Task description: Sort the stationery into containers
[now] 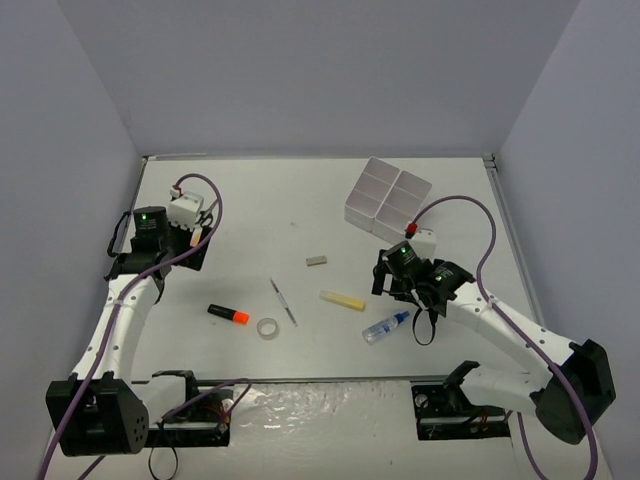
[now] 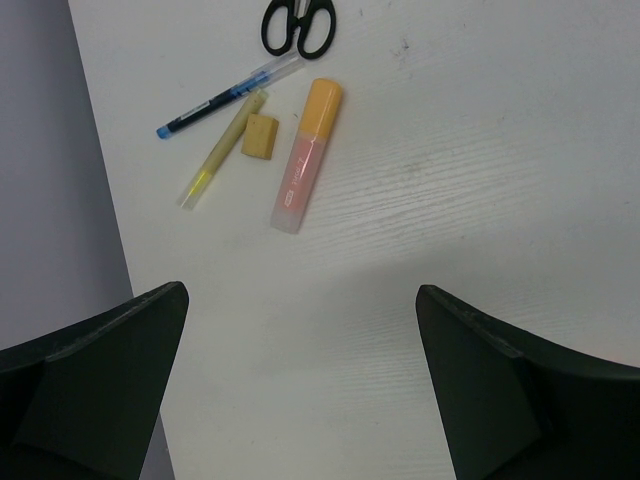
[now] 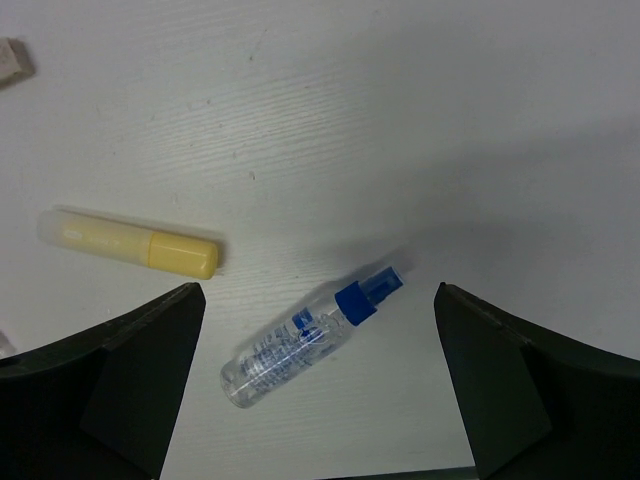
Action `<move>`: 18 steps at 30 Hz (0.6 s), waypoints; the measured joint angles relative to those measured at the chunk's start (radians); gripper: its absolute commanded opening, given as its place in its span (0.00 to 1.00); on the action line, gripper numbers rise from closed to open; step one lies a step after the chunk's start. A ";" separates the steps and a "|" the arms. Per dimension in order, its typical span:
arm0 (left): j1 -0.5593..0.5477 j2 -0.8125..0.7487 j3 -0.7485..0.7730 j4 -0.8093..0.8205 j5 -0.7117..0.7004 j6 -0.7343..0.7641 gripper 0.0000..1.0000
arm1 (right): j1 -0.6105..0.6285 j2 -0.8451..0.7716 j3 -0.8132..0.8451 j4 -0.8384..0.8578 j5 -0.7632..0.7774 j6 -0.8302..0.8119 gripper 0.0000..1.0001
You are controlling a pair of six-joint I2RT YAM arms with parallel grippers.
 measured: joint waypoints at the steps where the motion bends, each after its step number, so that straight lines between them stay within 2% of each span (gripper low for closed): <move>1: 0.000 0.000 0.000 0.000 0.000 0.000 0.97 | -0.003 0.006 -0.005 0.001 -0.001 0.026 1.00; 5: 0.000 -0.009 -0.008 0.004 0.000 0.004 0.97 | 0.017 0.073 -0.036 0.016 -0.016 0.150 0.99; 11: 0.000 -0.028 -0.037 0.009 -0.001 0.008 0.97 | 0.024 0.186 -0.091 -0.011 -0.037 0.346 0.93; 12: 0.000 -0.029 -0.039 0.011 -0.001 0.009 0.97 | 0.024 0.204 -0.094 -0.015 -0.043 0.370 0.90; 18: 0.000 -0.029 -0.048 0.018 -0.013 0.017 0.97 | 0.024 0.248 -0.113 -0.012 -0.057 0.473 0.58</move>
